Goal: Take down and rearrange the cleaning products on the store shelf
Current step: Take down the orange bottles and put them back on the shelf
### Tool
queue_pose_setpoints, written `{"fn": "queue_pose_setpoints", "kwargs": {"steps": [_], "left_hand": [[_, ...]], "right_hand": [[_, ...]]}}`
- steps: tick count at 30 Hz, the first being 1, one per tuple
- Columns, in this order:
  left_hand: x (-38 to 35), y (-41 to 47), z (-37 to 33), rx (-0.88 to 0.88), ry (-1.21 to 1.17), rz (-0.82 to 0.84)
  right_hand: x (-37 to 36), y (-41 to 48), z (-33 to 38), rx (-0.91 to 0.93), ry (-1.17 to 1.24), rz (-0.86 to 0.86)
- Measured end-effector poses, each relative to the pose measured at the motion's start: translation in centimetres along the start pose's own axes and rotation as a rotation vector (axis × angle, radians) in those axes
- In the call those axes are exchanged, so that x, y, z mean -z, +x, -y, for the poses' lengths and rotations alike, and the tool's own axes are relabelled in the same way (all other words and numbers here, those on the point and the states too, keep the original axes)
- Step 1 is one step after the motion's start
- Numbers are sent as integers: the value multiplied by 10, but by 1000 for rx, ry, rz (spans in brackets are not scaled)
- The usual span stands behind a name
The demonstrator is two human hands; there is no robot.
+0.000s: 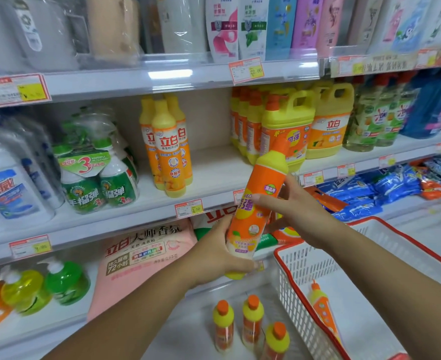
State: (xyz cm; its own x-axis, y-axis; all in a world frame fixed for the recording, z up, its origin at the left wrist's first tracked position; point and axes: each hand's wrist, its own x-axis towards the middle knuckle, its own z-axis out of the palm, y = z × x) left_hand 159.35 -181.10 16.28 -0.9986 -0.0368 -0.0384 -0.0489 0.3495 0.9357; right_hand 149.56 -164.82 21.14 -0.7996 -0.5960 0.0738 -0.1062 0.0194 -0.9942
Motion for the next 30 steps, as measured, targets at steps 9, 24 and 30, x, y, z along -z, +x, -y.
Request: {"fn": "queue_pose_setpoints", "kwargs": {"steps": [9,24,30], "left_hand": [[6,-5,3,85,-199,153],[24,31,8,-149,267,-226],[84,75,40,-187,896,-416]], "right_hand": [[8,1,-3,-27,109,-6],[-15,31,-12,151,-128,-67],[-15,105,-4,333,-278,-95]]}}
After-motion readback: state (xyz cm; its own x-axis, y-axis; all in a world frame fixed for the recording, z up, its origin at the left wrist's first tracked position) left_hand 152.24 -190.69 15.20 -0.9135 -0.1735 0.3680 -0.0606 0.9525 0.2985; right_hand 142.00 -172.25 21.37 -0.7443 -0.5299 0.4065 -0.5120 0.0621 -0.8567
